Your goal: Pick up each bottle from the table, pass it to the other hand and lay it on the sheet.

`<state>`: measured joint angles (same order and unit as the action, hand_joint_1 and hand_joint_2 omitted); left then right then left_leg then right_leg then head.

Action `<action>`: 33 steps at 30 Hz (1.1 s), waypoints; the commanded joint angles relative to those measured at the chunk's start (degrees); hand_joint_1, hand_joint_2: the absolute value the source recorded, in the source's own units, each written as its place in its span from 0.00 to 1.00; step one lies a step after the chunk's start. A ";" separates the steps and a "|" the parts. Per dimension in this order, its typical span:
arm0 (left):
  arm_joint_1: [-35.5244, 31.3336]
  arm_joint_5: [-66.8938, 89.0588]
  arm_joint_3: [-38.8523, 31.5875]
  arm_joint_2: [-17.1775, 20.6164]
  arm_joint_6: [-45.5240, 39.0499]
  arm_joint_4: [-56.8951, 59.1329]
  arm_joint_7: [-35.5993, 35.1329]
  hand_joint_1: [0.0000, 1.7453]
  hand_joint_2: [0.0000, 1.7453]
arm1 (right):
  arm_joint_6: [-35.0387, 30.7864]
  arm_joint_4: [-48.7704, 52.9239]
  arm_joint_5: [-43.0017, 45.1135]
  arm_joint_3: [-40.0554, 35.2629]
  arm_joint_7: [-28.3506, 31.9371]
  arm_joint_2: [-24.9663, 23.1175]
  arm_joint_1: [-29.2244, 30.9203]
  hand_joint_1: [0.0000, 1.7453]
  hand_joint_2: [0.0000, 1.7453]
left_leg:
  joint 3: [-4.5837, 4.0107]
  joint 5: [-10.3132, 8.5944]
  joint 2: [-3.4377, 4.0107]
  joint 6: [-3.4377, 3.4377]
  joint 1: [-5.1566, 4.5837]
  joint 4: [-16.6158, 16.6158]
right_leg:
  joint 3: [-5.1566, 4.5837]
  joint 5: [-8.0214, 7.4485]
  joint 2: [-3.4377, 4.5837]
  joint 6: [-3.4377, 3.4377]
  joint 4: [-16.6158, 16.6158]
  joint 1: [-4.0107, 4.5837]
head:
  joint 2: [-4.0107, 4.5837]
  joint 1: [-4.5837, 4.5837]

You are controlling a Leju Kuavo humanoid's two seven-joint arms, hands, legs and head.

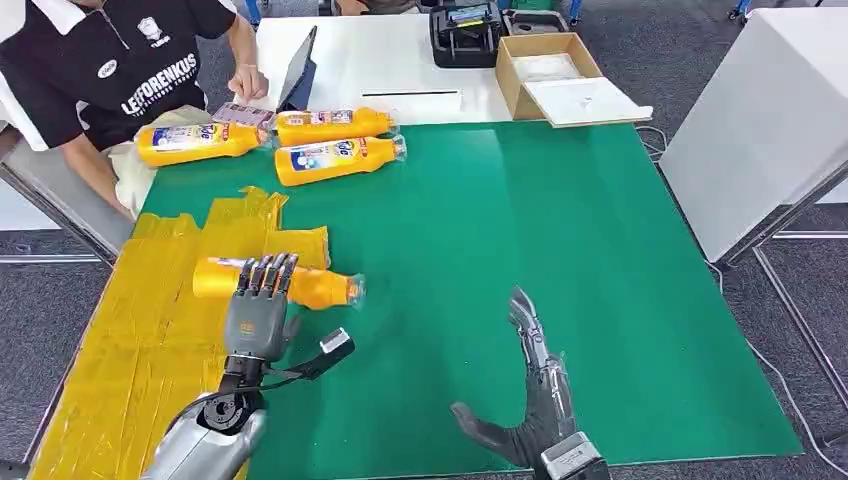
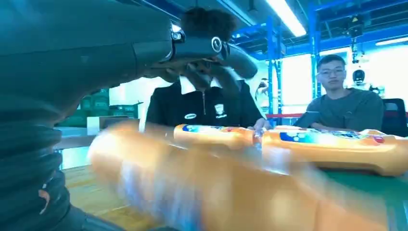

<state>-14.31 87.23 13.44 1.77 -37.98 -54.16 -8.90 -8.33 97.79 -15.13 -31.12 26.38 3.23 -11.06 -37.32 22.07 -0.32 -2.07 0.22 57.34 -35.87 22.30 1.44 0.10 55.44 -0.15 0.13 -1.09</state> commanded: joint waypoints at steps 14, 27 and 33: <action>14.78 -10.78 -10.85 -0.60 6.39 -16.66 9.74 0.00 1.00 | -2.17 -5.05 1.41 1.62 -0.03 -1.18 -0.86 0.00 1.00 | 0.40 0.28 0.23 0.11 -0.04 0.02 | 0.35 0.19 0.08 -0.02 -0.01 -0.02 | 0.00 0.00; 35.42 -73.44 16.62 10.03 13.55 -59.22 38.13 0.00 1.00 | -14.08 1.19 4.31 -4.16 9.48 -0.29 1.72 0.00 1.00 | 0.22 0.45 0.11 0.12 -0.03 0.11 | 0.17 0.38 0.01 -0.06 0.09 -0.01 | 0.00 0.02; 31.98 -78.56 20.73 9.22 14.75 -56.64 38.96 0.00 1.00 | -13.21 2.58 3.89 -4.66 8.90 -1.88 2.84 0.00 1.00 | 0.45 0.59 0.01 0.18 -0.08 0.04 | 0.42 0.43 -0.16 -0.05 0.08 -0.06 | 0.00 0.00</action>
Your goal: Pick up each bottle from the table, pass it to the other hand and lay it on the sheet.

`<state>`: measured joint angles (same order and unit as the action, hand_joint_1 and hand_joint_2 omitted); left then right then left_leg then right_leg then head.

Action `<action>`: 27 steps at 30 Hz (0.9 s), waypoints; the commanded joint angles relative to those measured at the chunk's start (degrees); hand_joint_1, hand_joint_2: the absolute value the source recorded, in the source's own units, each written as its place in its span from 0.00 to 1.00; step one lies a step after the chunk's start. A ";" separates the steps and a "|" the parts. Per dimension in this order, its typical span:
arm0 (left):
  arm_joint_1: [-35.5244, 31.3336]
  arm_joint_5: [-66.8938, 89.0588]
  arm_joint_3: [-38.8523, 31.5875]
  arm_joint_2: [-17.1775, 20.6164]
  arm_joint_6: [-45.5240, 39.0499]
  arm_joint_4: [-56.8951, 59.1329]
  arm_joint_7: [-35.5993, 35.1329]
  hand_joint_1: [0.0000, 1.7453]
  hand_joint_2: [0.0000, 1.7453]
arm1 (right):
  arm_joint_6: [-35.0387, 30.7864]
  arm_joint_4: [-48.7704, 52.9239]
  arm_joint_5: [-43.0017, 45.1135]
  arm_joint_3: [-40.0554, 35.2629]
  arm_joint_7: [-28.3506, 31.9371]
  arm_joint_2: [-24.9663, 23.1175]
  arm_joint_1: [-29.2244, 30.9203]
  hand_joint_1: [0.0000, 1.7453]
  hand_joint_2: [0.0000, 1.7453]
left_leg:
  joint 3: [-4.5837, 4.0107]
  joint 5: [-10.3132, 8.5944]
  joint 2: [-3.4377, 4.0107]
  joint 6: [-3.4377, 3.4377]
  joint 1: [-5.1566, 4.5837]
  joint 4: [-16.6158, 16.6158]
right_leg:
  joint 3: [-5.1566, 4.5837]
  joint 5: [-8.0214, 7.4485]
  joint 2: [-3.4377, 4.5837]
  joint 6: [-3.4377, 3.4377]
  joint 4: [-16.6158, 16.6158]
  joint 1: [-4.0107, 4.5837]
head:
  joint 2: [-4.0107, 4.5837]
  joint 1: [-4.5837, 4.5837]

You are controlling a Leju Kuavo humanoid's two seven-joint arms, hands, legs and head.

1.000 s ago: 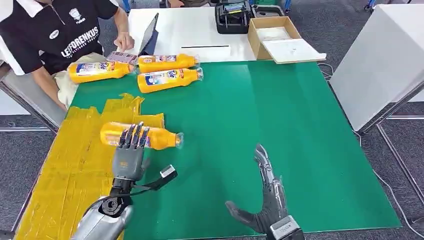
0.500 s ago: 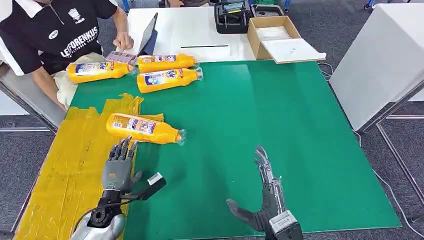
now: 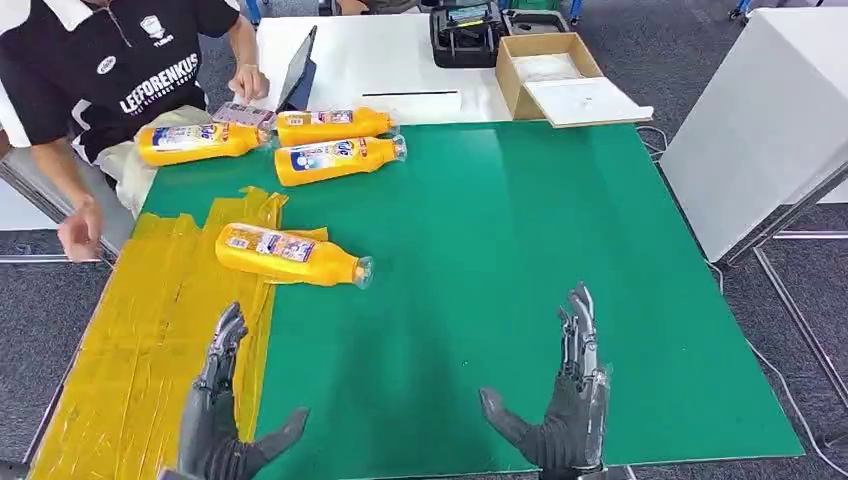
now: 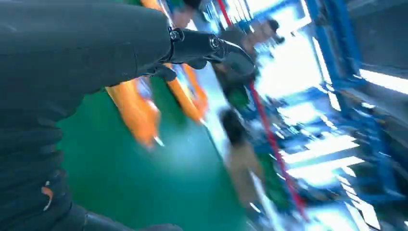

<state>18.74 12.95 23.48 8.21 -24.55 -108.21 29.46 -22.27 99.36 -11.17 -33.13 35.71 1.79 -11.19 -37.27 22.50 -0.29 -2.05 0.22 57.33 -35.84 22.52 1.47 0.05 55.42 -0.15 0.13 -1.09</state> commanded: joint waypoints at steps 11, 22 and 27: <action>-6.48 -6.23 12.72 -1.66 7.80 2.76 -1.55 0.00 1.00 | 2.32 1.11 -1.66 -1.32 -1.32 0.77 3.30 0.00 1.00 | 0.76 0.14 -0.07 0.15 -0.12 0.07 | 0.77 0.29 -0.30 0.03 0.09 -0.08 | 0.00 0.00; -10.55 -4.14 5.44 -11.77 21.54 7.21 -4.35 0.00 1.00 | -2.05 3.00 -4.51 -1.74 -4.92 1.62 1.18 0.00 1.00 | 0.45 -0.08 -0.14 0.05 -0.11 -0.01 | 0.47 0.08 -0.25 0.04 0.00 -0.07 | 0.00 0.02; -10.55 -4.14 5.44 -11.77 21.54 7.21 -4.35 0.00 1.00 | -2.05 3.00 -4.51 -1.74 -4.92 1.62 1.18 0.00 1.00 | 0.39 -0.11 -0.08 0.04 -0.08 -0.05 | 0.39 0.02 -0.17 0.08 -0.02 -0.05 | 0.00 -0.02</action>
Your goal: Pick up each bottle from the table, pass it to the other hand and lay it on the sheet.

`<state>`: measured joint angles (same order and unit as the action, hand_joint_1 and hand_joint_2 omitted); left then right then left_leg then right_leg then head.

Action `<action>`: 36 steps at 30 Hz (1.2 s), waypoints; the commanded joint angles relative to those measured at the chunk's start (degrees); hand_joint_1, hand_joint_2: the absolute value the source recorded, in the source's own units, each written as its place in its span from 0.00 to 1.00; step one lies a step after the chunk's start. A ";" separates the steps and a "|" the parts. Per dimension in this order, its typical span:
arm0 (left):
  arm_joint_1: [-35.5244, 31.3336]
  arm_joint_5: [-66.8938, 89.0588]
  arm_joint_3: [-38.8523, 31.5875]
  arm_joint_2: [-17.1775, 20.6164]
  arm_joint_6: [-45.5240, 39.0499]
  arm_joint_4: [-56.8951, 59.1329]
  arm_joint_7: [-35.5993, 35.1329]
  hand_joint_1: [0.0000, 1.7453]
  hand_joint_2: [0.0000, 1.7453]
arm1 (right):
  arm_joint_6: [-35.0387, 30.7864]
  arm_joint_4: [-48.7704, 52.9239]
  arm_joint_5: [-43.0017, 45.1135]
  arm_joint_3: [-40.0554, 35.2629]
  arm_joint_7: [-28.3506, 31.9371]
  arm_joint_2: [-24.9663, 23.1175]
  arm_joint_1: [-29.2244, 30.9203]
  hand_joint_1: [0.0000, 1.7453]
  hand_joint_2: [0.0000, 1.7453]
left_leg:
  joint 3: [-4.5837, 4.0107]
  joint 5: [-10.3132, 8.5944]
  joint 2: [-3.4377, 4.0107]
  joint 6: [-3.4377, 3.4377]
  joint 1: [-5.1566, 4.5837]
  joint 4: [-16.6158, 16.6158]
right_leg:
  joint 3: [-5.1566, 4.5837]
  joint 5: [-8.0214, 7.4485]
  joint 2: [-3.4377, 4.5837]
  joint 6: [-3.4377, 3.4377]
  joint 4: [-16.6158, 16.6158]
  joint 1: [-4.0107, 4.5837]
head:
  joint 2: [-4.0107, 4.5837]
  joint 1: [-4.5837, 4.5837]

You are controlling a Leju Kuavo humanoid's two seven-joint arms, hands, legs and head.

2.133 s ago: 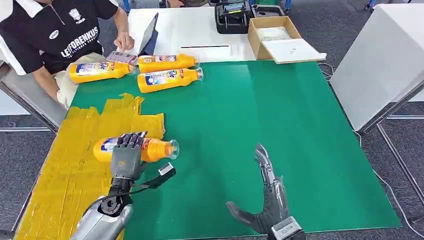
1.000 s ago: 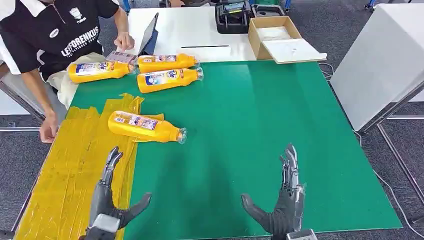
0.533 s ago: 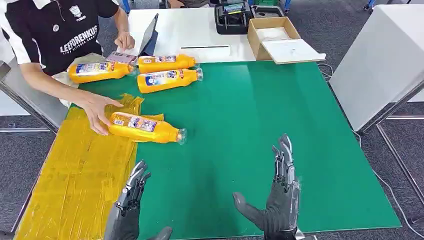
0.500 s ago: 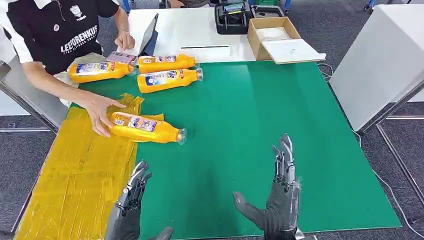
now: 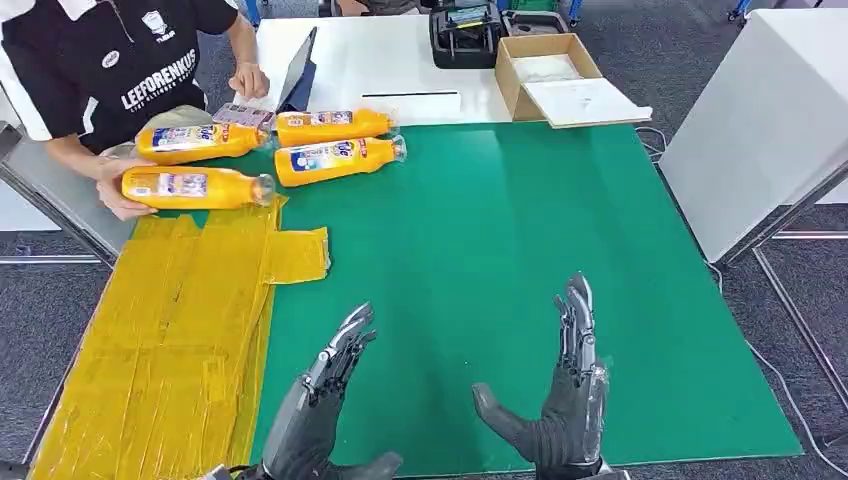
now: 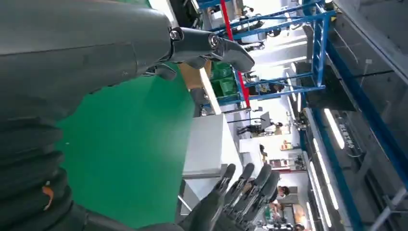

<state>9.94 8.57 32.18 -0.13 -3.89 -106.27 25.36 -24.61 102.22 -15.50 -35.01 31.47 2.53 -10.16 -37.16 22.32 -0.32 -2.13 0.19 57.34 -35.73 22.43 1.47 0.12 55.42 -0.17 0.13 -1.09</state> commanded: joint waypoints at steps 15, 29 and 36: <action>-2.13 0.54 -6.88 -4.71 2.11 5.84 -0.23 0.00 1.00 | 3.24 -0.47 -1.38 0.41 -1.60 -0.50 0.38 0.00 1.00 | 0.39 0.13 -0.03 0.14 -0.02 -0.02 | 0.38 0.17 -0.18 -0.01 0.00 0.00 | 0.00 0.00; -1.01 -0.16 -9.71 -5.20 0.35 6.12 0.28 0.00 1.00 | 6.55 -0.80 -1.25 0.29 -1.95 0.13 -0.01 0.00 1.00 | 0.35 0.11 -0.01 0.13 -0.02 -0.05 | 0.34 0.15 -0.15 0.00 -0.01 -0.01 | 0.00 0.00; 1.16 0.73 -8.96 -3.75 -1.59 4.30 0.30 0.00 1.00 | 7.89 -2.49 -0.99 0.35 -0.44 -0.75 0.78 0.00 1.00 | 0.33 0.10 0.06 0.13 -0.02 -0.06 | 0.30 0.11 -0.06 0.00 -0.03 -0.01 | 0.00 0.00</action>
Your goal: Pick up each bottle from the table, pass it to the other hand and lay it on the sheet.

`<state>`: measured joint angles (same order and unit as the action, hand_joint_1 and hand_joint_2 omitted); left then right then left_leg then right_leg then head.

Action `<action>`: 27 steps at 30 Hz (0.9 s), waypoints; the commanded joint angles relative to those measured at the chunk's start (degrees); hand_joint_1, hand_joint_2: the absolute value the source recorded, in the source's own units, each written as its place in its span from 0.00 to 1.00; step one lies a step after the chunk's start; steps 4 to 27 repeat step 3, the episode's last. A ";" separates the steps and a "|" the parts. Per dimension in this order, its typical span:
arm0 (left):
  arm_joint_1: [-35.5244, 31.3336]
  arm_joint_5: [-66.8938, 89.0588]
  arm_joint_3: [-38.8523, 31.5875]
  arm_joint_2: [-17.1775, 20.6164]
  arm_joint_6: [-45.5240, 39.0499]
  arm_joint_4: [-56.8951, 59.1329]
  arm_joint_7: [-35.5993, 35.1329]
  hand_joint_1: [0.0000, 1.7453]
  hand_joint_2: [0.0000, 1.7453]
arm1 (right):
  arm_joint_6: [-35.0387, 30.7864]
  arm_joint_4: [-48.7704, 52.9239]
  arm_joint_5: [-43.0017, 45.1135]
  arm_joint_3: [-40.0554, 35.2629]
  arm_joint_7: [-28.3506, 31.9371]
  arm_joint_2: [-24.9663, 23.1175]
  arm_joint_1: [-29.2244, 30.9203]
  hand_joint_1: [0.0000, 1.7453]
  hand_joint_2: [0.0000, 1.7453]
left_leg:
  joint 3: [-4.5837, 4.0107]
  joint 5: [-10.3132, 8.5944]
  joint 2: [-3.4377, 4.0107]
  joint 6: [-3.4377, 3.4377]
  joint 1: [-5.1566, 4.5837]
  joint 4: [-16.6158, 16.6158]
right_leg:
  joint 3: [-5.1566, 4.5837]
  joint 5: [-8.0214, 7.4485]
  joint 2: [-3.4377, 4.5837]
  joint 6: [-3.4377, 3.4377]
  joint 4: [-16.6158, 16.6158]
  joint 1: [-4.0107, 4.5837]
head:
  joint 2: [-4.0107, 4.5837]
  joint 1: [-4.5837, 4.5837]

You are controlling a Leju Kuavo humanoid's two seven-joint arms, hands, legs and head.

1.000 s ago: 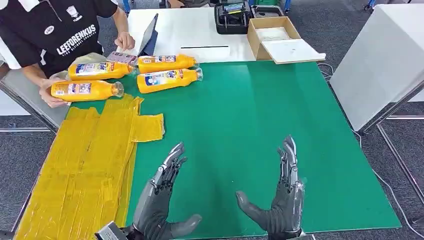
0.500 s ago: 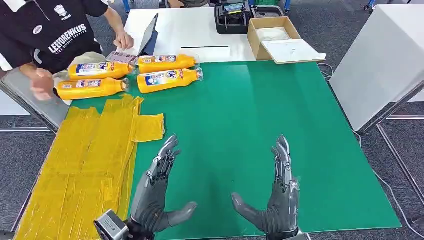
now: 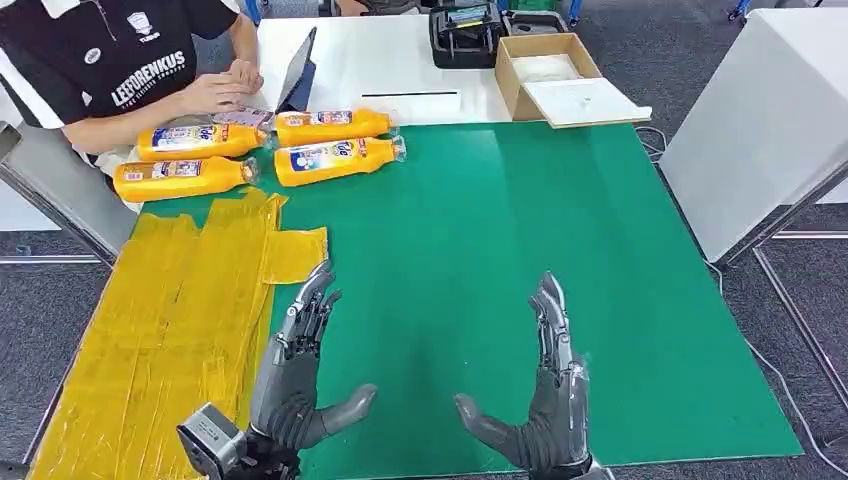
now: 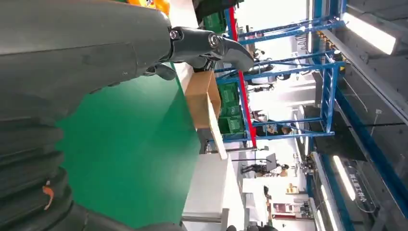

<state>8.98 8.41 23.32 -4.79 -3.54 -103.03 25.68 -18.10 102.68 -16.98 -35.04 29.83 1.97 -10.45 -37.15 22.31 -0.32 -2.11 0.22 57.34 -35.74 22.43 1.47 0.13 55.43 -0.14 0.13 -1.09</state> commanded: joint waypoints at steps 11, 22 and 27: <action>2.08 0.93 -0.20 1.10 -2.31 0.30 -0.05 0.00 1.00 | 2.65 -3.94 0.69 0.44 1.32 -1.05 2.75 0.00 1.00 | 0.23 0.10 0.09 0.09 -0.03 -0.04 | 0.22 0.07 -0.02 0.00 -0.03 -0.02 | 0.00 0.00; 2.08 0.93 -0.20 1.10 -2.31 0.30 -0.05 0.00 1.00 | 2.65 -3.94 0.69 0.44 1.32 -1.05 2.75 0.00 1.00 | 0.23 0.10 0.09 0.09 -0.03 -0.04 | 0.22 0.07 -0.02 0.00 -0.03 -0.02 | 0.00 0.00; 2.08 0.93 -0.20 1.10 -2.31 0.30 -0.05 0.00 1.00 | 2.65 -3.94 0.69 0.44 1.32 -1.05 2.75 0.00 1.00 | 0.23 0.10 0.09 0.09 -0.03 -0.04 | 0.22 0.07 -0.02 0.00 -0.03 -0.02 | 0.00 0.00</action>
